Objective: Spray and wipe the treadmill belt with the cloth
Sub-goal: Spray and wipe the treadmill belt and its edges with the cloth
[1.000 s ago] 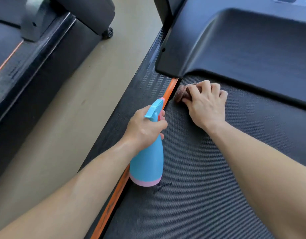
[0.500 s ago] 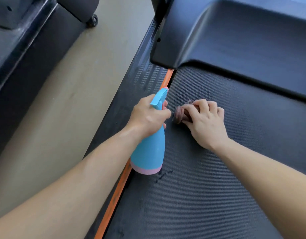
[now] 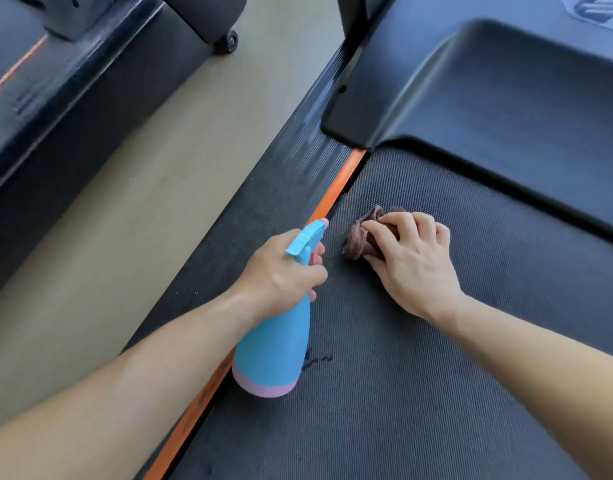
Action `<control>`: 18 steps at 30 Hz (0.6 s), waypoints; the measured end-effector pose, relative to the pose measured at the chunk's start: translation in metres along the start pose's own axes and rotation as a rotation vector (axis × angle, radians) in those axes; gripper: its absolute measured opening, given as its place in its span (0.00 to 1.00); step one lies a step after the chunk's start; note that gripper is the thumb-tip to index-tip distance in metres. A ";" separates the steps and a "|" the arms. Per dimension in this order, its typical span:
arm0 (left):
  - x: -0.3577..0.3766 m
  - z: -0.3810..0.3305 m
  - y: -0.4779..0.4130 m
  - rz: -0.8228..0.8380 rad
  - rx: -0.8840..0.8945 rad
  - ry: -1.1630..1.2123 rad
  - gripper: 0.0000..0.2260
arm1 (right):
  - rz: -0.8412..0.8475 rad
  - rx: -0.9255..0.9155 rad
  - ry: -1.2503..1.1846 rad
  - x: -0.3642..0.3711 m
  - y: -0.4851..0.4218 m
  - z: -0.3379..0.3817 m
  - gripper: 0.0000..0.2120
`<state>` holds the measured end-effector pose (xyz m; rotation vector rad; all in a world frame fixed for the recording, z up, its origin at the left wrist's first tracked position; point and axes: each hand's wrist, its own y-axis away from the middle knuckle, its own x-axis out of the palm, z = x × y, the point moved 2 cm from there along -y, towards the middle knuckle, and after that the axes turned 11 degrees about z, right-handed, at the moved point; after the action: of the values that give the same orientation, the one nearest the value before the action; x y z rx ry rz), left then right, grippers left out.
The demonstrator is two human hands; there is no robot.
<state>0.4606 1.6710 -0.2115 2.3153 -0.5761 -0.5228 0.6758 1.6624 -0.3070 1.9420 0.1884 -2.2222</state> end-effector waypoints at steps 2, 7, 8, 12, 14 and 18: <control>0.003 0.001 0.001 0.013 -0.001 0.002 0.21 | -0.033 0.037 -0.010 0.001 0.002 0.003 0.21; 0.004 0.001 -0.002 0.025 -0.062 -0.042 0.16 | -0.103 0.080 -0.014 0.004 0.033 0.004 0.20; 0.005 0.001 -0.002 0.037 -0.082 -0.086 0.16 | -0.101 0.091 -0.011 0.005 0.041 0.004 0.21; 0.005 0.004 0.004 0.068 -0.110 -0.143 0.23 | -0.071 0.098 -0.032 0.002 0.050 0.005 0.23; 0.004 0.008 0.007 0.077 -0.093 -0.116 0.19 | -0.083 0.109 -0.051 -0.001 0.042 0.004 0.22; -0.003 0.012 0.007 0.070 -0.017 -0.048 0.19 | -0.121 0.207 -0.143 -0.012 -0.023 -0.005 0.22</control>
<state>0.4502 1.6619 -0.2138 2.2634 -0.6707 -0.5488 0.6768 1.6866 -0.2963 1.9058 0.0589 -2.5398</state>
